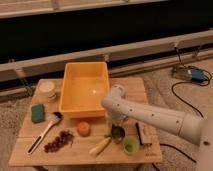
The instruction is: Place pepper in paper cup
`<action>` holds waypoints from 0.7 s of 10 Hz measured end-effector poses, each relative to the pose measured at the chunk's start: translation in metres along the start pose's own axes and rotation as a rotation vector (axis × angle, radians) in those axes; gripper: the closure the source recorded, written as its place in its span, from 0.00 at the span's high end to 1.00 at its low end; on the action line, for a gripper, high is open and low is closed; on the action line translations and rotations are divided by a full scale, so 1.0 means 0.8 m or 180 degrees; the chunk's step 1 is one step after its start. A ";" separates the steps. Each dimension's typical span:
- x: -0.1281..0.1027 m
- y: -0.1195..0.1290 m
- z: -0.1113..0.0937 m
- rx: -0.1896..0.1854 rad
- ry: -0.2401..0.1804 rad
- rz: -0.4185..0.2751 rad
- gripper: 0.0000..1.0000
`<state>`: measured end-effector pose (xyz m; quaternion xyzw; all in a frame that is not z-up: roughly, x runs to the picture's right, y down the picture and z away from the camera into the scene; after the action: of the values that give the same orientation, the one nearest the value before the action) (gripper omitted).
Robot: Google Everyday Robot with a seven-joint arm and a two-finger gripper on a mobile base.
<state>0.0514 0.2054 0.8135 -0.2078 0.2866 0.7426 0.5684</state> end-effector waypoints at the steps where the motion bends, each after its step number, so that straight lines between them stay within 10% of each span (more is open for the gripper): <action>1: -0.001 -0.004 -0.010 -0.0033 -0.0029 0.0033 0.00; 7: -0.032 0.006 -0.061 -0.0110 -0.0300 -0.0051 0.00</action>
<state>0.0530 0.1541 0.7940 -0.1846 0.2451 0.7519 0.5835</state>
